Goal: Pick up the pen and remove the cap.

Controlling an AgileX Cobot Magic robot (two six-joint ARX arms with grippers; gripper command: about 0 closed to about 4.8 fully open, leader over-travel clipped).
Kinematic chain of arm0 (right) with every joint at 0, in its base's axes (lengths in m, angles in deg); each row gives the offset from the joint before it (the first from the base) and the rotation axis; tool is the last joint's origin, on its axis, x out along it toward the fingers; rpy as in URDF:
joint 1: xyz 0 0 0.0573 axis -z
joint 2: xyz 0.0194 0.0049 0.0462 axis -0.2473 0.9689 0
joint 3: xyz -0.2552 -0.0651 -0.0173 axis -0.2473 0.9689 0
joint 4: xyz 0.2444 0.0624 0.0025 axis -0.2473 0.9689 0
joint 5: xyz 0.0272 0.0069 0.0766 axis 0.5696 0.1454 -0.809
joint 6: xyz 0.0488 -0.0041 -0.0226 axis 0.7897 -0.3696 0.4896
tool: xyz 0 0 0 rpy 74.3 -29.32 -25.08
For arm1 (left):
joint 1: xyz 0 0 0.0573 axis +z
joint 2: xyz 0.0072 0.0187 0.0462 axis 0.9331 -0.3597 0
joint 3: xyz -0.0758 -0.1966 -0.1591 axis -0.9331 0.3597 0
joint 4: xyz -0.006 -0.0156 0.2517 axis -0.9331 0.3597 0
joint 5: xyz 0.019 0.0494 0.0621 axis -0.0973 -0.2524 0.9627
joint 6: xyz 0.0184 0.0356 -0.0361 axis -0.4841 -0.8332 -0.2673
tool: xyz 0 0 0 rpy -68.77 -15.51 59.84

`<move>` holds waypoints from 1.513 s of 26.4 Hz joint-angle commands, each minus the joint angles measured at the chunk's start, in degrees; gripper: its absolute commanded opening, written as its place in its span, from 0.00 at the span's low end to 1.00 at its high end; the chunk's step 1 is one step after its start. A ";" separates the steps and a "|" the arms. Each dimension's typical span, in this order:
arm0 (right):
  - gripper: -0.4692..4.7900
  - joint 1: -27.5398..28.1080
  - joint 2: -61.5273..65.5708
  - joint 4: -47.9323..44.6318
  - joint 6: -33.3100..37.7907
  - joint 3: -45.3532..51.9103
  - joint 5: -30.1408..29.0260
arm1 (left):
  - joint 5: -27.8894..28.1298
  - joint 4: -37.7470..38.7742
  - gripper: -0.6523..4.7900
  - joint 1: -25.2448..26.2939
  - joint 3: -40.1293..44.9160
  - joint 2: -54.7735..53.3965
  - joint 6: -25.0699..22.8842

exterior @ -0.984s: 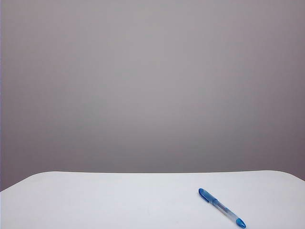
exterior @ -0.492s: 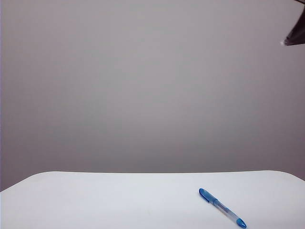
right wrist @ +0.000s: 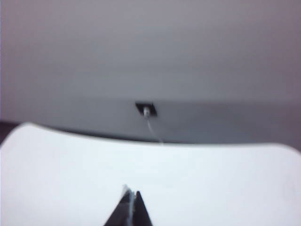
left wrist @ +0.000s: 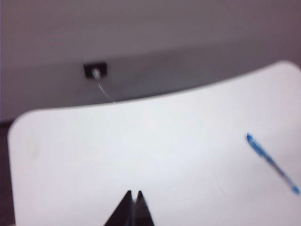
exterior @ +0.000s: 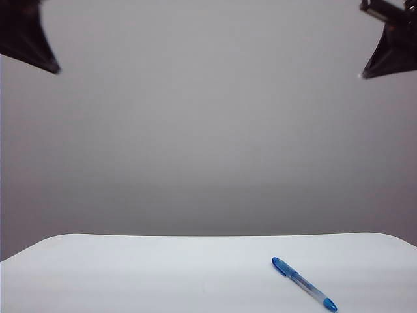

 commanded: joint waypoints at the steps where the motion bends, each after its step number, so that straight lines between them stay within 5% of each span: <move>1: 0.09 -0.87 4.59 6.58 -2.73 -3.85 -0.31 | 2.12 3.65 0.11 -2.49 -4.20 -4.46 -1.31; 13: 0.20 -11.82 23.37 21.51 -10.73 -15.12 7.87 | 8.52 5.66 0.11 -14.80 -6.95 -12.63 -3.58; 17: 0.38 -15.98 31.76 25.68 -12.57 -17.46 8.35 | 8.96 6.47 0.12 -14.88 -6.95 -13.11 -3.56; 25: 0.41 -17.11 43.34 25.94 -13.62 -17.51 8.96 | 7.91 6.75 0.18 -14.88 -6.95 -13.16 -3.80; 28: 0.55 -17.11 45.62 26.18 -13.60 -17.51 6.49 | 7.91 6.80 0.18 -14.88 -6.95 -13.16 -3.80; 40: 0.54 -17.38 46.40 23.91 -13.68 -17.46 8.13 | 7.91 6.45 0.18 -14.88 -6.93 -13.35 -3.80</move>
